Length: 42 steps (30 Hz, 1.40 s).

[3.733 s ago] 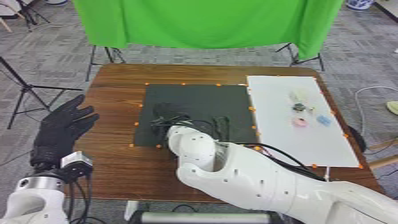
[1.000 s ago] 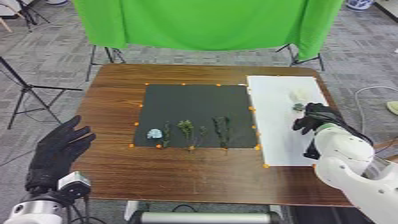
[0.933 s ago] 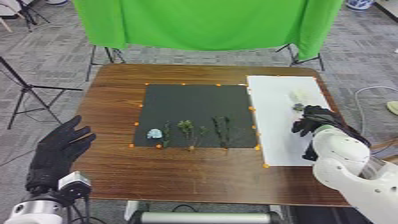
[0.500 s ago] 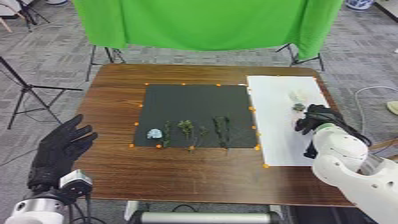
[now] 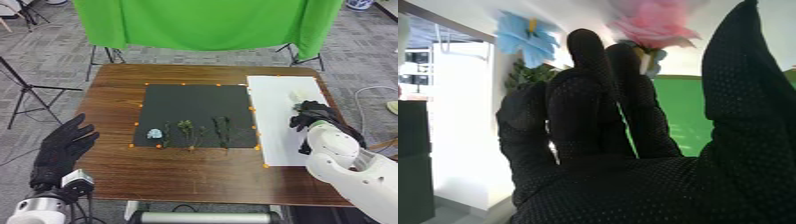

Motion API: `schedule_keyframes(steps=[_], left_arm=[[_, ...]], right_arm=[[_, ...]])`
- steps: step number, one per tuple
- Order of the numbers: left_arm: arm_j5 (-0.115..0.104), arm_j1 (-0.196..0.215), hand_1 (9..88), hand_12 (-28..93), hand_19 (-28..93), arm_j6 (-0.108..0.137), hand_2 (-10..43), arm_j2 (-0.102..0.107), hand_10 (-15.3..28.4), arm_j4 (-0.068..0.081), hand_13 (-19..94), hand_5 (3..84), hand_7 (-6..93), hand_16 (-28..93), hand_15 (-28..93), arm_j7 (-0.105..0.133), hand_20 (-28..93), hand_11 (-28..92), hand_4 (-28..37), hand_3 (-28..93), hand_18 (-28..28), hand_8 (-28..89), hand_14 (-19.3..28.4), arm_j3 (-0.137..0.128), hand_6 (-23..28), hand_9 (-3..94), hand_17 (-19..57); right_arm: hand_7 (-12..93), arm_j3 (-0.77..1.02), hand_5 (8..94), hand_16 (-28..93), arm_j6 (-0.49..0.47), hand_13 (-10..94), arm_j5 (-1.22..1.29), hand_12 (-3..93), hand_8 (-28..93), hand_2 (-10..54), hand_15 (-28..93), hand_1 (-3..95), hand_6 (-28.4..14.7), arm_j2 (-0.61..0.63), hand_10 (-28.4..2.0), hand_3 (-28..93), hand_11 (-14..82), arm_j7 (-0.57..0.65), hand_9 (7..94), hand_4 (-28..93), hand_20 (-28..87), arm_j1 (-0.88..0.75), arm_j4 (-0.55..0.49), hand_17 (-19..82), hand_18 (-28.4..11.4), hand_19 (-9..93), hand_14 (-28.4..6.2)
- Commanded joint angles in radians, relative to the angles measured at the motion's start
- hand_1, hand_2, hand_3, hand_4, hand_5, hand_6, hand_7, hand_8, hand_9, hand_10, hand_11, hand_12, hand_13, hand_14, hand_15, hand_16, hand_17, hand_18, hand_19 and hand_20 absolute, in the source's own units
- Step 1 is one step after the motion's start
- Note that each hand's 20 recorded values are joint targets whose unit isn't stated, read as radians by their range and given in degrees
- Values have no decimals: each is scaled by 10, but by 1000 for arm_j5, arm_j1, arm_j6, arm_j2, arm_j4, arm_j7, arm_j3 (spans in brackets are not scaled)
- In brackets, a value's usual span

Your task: Arrange flowers

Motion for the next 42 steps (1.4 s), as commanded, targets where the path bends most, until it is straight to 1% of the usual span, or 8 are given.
schedule_keyframes(steps=[1,7,13,15,20,26,35,42], left_arm=[[0,12,250,88,630,2,87,-6,208,4,255,359,150,-104,499,2,-75,299,-209,803,230,-106,265,6,99,345,-78],[-2,12,250,88,631,3,87,-7,208,5,254,359,150,-104,500,3,-75,300,-209,803,230,-106,265,5,100,345,-78],[5,7,250,88,630,-3,87,-6,208,3,254,359,149,-104,499,1,-75,300,-209,804,230,-105,266,5,100,345,-78],[-2,5,250,88,631,1,88,-4,208,3,254,359,149,-104,499,2,-75,300,-210,803,230,-106,266,5,100,345,-78],[-1,12,250,88,631,2,88,-7,208,0,254,360,150,-104,499,4,-75,300,-210,802,230,-106,266,5,100,345,-78],[-1,17,249,88,631,8,89,-7,208,-1,254,360,150,-104,499,8,-75,300,-209,802,230,-106,266,5,100,345,-79],[-5,29,249,88,630,17,88,-8,208,-4,254,360,149,-104,500,17,-75,300,-211,804,229,-106,266,-1,100,345,-78],[-8,44,249,88,631,28,88,-9,208,-9,254,360,149,-104,499,23,-75,299,-211,803,229,-105,265,-15,100,345,-79]], right_arm=[[214,9,515,117,-8,579,-11,150,-148,-95,929,295,-73,-4,-206,881,518,9,521,-283,456,-9,4,266,-255,932,-149],[217,-3,524,114,-11,588,2,152,-152,-95,921,311,-70,-8,-199,879,517,10,538,-283,452,-9,16,269,-257,932,-150],[238,-123,555,115,63,624,-2,153,-158,-95,902,341,-54,-8,-181,888,512,35,588,-281,448,65,52,295,-254,932,-135],[251,-162,595,127,111,650,-21,168,-167,-95,886,375,-41,-1,-160,879,488,46,630,-281,449,87,57,315,-252,932,-124],[327,-255,720,164,210,720,-80,316,-63,-95,840,483,-15,25,-82,808,311,63,799,-283,463,143,74,364,-250,932,-90],[286,-260,809,180,217,767,-94,342,-20,-95,811,530,-7,34,-67,806,266,71,880,-283,482,148,83,390,-254,932,-72],[267,-156,825,187,220,778,-136,344,-2,-95,800,531,-9,8,-70,815,260,6,894,-283,487,114,9,397,-259,932,-70],[262,-175,826,190,173,776,-100,346,6,-95,798,528,-10,-110,-74,819,264,-108,893,-283,489,221,-46,394,-258,932,-73]])
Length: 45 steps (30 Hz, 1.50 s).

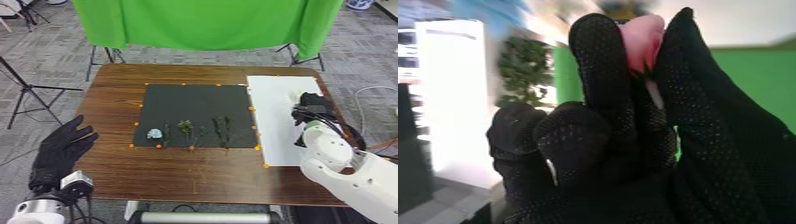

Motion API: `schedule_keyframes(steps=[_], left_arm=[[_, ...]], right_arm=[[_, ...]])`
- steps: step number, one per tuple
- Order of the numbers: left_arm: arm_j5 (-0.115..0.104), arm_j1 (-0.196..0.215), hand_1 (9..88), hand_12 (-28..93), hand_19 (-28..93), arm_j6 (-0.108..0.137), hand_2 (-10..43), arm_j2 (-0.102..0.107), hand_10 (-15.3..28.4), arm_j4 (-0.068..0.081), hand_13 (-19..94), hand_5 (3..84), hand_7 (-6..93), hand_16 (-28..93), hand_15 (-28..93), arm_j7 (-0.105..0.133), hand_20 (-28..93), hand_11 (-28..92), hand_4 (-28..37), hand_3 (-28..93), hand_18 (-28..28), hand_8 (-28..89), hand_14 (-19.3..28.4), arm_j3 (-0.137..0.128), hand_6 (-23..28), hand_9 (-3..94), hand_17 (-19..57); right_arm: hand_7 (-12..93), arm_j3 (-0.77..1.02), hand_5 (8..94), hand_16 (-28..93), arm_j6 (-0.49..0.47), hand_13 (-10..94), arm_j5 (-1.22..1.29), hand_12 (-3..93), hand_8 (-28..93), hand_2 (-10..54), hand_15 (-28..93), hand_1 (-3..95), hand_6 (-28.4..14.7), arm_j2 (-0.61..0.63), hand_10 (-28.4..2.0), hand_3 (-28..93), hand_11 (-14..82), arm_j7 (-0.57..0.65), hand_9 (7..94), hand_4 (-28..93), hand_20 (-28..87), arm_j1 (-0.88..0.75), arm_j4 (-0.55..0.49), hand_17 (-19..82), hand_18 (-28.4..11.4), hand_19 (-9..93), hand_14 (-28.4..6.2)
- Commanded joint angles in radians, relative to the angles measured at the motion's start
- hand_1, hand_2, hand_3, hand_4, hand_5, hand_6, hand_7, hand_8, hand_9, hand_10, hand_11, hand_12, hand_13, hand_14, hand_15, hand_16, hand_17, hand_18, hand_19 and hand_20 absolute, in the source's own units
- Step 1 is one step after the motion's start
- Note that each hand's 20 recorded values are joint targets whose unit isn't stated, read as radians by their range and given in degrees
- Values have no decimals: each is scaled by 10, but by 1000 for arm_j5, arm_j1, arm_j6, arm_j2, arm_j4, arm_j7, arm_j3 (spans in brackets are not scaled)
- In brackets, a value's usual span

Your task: Arrange flowers

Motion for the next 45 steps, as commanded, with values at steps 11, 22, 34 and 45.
schedule_keyframes(steps=[11,22,34,45], left_arm=[[1,1,250,88,631,6,89,2,208,-1,254,360,149,-104,499,-6,-75,299,-210,802,230,-106,266,-19,100,345,-79],[4,-59,249,88,631,-31,89,15,208,29,254,360,149,-104,500,-21,-75,300,-208,802,229,-106,266,-12,100,345,-79],[5,-127,249,88,631,-46,89,53,209,52,254,360,150,-105,501,-17,-75,301,-209,803,229,-106,266,9,100,346,-78],[8,-154,250,88,631,-61,89,62,208,64,254,360,151,-105,499,-28,-75,301,-210,803,229,-106,266,16,100,345,-78]], right_arm=[[264,-271,822,193,-57,769,43,339,6,-95,799,522,-8,-389,-81,820,281,-214,885,-283,490,374,22,383,-253,932,-75],[281,-385,808,193,-45,757,96,330,1,-95,804,511,-2,-653,-96,824,311,-233,866,-283,487,409,214,370,-246,932,-79],[286,-466,800,186,24,747,198,271,-21,-88,805,482,1,-730,-110,805,380,-162,841,-283,479,470,304,358,-245,932,-86],[271,-505,774,178,47,728,231,193,-21,-64,809,442,-4,-741,-122,778,437,-118,806,-283,464,509,340,340,-243,932,-89]])
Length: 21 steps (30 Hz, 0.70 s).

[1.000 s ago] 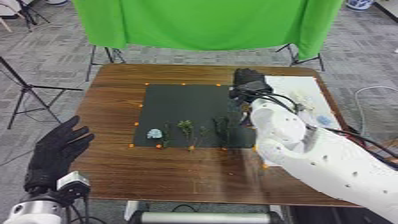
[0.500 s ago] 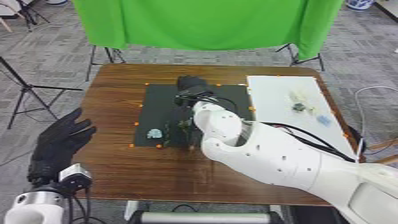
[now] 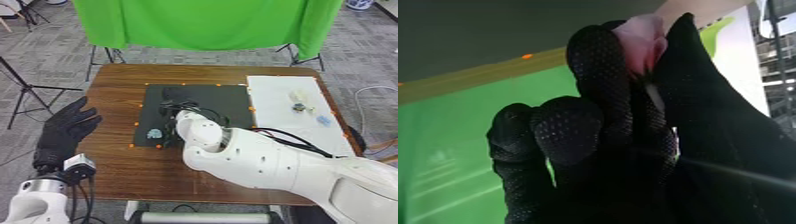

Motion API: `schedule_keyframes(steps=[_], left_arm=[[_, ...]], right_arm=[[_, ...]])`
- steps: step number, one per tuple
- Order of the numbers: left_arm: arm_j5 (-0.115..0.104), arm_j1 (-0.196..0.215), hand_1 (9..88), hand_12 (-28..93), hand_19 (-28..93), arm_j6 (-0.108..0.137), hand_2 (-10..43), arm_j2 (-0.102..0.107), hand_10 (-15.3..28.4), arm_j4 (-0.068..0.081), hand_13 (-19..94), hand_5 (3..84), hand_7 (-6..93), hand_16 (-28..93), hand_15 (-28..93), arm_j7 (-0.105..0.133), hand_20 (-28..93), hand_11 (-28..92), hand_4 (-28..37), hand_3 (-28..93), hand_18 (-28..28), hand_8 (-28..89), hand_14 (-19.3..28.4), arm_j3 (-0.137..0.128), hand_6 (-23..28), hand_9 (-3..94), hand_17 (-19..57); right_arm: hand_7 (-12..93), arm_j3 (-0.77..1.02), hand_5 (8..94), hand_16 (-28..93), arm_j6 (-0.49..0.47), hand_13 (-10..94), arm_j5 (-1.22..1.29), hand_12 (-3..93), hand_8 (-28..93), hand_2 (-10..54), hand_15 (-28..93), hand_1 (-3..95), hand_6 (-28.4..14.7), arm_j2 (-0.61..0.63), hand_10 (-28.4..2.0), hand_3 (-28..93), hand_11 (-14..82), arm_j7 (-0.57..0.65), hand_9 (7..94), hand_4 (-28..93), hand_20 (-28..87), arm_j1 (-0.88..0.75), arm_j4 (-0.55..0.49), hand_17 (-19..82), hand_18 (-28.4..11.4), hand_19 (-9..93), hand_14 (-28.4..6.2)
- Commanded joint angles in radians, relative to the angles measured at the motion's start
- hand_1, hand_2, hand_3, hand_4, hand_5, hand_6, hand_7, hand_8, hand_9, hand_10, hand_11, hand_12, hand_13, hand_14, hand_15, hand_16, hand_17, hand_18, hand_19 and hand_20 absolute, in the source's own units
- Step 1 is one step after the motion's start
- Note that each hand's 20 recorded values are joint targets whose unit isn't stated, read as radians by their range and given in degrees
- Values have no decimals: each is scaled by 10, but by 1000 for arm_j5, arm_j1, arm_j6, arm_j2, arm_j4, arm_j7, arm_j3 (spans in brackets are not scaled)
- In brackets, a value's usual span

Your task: Arrange flowers

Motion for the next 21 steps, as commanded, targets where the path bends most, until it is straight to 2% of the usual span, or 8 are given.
schedule_keyframes(steps=[1,4,6,7,11,13,19,21], left_arm=[[8,-10,250,88,631,-19,89,3,208,12,254,360,150,-105,500,-17,-75,301,-210,803,229,-106,266,2,100,345,-78],[8,-17,250,88,631,-25,89,0,208,15,254,360,151,-104,500,-20,-75,301,-210,803,229,-106,266,6,100,345,-78],[3,-13,250,87,631,-11,90,11,209,16,254,360,151,-104,501,-4,-76,301,-210,803,229,-106,265,14,100,345,-78],[3,-17,250,87,631,-13,90,13,208,18,254,360,151,-104,501,-3,-76,301,-211,803,229,-106,265,14,100,345,-78],[6,-27,251,88,632,-23,89,11,208,20,254,360,151,-105,501,-10,-76,301,-211,804,229,-106,265,14,100,345,-78],[6,-26,251,87,632,-23,90,11,208,20,254,360,151,-105,501,-12,-76,301,-211,803,229,-106,265,12,100,345,-78],[0,-15,250,87,632,-18,90,9,208,19,254,360,150,-105,501,-6,-76,302,-210,805,228,-106,265,11,100,345,-78],[-3,-7,251,87,632,-7,90,12,208,17,254,360,150,-105,501,8,-76,301,-211,803,229,-106,265,12,101,344,-78]], right_arm=[[272,0,769,176,3,724,11,193,-24,-65,809,439,-6,-12,-122,780,437,39,803,-283,460,32,26,337,-242,932,-90],[272,-12,736,172,35,710,24,190,-32,-72,813,414,-10,-3,-123,788,442,36,785,-283,453,31,25,325,-240,932,-93],[269,-30,726,171,69,705,13,189,-36,-77,815,403,-12,-2,-124,796,445,28,776,-283,451,37,32,321,-239,932,-94],[268,-41,718,169,81,704,24,187,-39,-83,816,396,-13,1,-125,801,447,30,772,-283,450,46,32,318,-240,932,-94],[259,-28,695,163,60,690,40,184,-80,-94,823,368,-11,3,-128,826,458,39,753,-283,445,40,33,306,-241,932,-98],[255,-4,688,159,35,683,34,178,-144,-95,827,352,-11,2,-129,844,464,32,741,-283,443,21,32,300,-240,932,-100],[260,43,673,156,-38,673,20,176,-165,-95,830,344,-14,-4,-131,842,467,12,730,-283,438,-22,25,290,-239,932,-104],[260,68,673,154,-76,671,28,175,-166,-95,830,343,-14,-8,-132,843,467,-32,730,-283,436,-41,23,286,-239,932,-104]])
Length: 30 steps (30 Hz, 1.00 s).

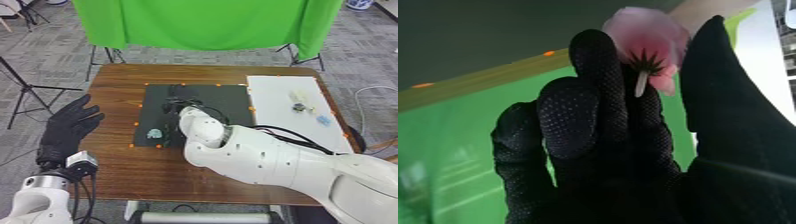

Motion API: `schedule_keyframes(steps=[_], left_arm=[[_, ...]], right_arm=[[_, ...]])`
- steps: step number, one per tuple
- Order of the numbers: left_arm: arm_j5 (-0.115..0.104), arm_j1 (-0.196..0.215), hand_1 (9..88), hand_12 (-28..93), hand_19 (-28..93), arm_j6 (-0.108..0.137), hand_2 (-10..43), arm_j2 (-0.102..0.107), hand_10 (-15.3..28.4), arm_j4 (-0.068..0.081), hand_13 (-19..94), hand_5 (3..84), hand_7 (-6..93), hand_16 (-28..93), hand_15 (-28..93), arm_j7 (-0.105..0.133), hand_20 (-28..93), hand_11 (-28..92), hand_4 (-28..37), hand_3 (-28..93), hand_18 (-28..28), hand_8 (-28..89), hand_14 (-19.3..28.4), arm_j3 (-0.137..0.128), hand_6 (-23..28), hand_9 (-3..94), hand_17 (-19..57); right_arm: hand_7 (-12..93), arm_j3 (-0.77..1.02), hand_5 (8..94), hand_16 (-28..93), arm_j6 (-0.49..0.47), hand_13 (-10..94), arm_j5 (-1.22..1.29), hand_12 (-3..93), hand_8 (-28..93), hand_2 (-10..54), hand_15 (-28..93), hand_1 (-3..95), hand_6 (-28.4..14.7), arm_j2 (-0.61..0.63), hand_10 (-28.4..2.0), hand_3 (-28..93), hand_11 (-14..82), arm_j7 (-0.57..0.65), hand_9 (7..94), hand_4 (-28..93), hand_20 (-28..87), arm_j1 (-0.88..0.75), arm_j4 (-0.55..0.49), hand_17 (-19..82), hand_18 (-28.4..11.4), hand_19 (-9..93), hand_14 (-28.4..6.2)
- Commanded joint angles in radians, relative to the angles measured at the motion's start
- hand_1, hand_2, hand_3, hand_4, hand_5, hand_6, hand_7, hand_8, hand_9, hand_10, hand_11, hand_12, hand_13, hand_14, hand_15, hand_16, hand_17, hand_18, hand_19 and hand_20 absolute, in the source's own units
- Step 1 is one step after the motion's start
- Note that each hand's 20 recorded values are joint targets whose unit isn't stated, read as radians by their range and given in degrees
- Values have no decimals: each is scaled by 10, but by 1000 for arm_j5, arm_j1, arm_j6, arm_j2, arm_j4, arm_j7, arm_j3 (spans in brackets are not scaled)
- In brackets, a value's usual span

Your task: Arrange flowers

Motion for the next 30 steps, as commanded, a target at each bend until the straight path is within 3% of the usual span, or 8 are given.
schedule_keyframes(steps=[1,4,10,19,28,30], left_arm=[[-8,28,251,87,632,8,90,4,207,-2,254,360,150,-105,502,22,-76,301,-211,804,229,-106,265,2,101,344,-78],[-13,36,250,87,632,21,90,8,207,-5,254,360,150,-106,502,37,-77,301,-211,804,229,-106,265,9,101,344,-78],[-13,35,251,88,633,19,91,10,208,-6,254,360,150,-105,503,21,-77,302,-211,803,229,-106,265,4,101,344,-79],[-13,34,251,87,634,21,93,14,207,-6,254,360,150,-106,503,27,-78,304,-211,803,230,-106,265,8,100,344,-79],[-7,20,252,87,633,5,93,9,207,0,254,360,151,-106,503,11,-79,304,-211,803,229,-106,265,8,100,344,-79],[-7,29,250,87,634,11,93,6,207,-4,255,360,151,-106,504,14,-79,305,-210,804,230,-106,266,6,101,345,-78]], right_arm=[[260,81,673,154,-118,669,-14,175,-166,-95,831,343,-14,-12,-132,844,466,-83,727,-283,434,-66,-9,284,-241,932,-105],[257,76,665,153,-138,663,-40,175,-167,-95,833,343,-14,-20,-134,841,468,-87,718,-283,431,-68,-6,276,-240,931,-106],[254,83,637,151,-141,652,-26,175,-169,-95,837,325,-20,-21,-131,836,476,-73,699,-283,428,-66,-6,269,-236,932,-105],[243,97,591,145,-177,635,-39,170,-168,-95,845,302,-32,-26,-141,835,488,-71,662,-283,429,-73,-7,261,-236,932,-107],[222,119,554,136,-204,629,-36,164,-160,-95,852,296,-42,-23,-147,839,498,-63,645,-283,430,-81,-10,259,-236,932,-108],[212,134,538,135,-222,628,-55,163,-159,-95,854,293,-42,-28,-150,842,499,-77,641,-283,430,-95,-11,256,-236,932,-110]])
